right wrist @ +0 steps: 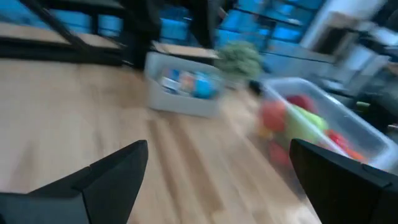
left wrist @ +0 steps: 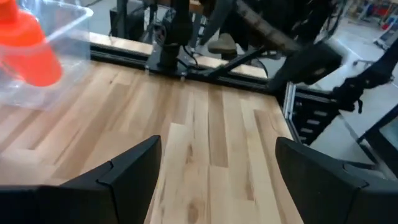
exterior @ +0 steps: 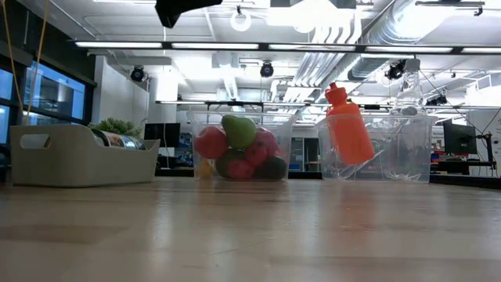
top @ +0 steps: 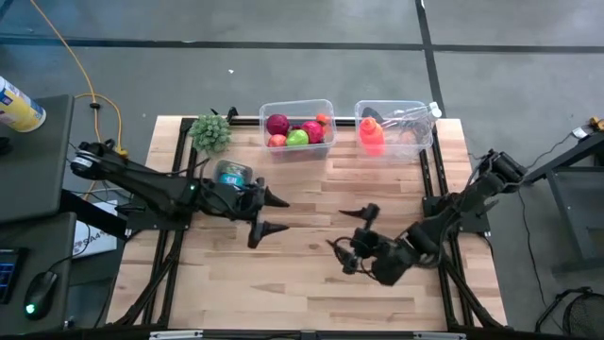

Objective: Pick & Place Food Item
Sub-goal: Return to Home Position

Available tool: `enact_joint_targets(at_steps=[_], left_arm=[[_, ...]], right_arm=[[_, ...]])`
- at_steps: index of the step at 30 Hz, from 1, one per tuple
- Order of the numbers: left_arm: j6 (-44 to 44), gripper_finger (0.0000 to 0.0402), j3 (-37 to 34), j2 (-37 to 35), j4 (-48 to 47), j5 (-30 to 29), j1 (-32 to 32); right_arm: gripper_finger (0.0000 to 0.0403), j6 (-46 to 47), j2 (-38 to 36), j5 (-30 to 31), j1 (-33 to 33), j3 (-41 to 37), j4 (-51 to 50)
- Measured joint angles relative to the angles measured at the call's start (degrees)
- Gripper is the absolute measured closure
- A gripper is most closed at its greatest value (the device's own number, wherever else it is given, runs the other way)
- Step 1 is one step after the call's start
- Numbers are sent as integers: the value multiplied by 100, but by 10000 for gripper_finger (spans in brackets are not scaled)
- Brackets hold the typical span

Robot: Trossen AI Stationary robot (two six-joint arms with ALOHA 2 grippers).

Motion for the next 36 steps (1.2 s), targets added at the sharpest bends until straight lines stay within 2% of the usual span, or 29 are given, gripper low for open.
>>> enact_joint_targets(at_steps=[5, 10, 15, 18, 23, 29, 36], left_arm=[[69, 97, -3, 224, 171, -42, -223], [301, 104, -9, 292, 629, -85, -409], [1125, 139, -9, 292, 1152, 688, -475], [1225, 164, -9, 300, 1397, 828, -488], [1163, 212, -9, 314, 1381, 684, -384], [1111, 269, -9, 314, 1394, 403, -241], [1026, 315, -9, 312, 1591, -88, -177]], right_arm=[[21, -860, 2, -1843, -375, 0, 1282], [24, -781, 96, -2942, -650, 2, 1476], [63, -721, 159, -3356, -679, 8, 1407], [99, -638, 190, -3544, -620, -2, 1269], [170, -632, 186, -3679, -533, 0, 1123], [275, -759, 186, -3650, -420, 0, 937], [392, -941, 129, -3634, -254, 0, 443]])
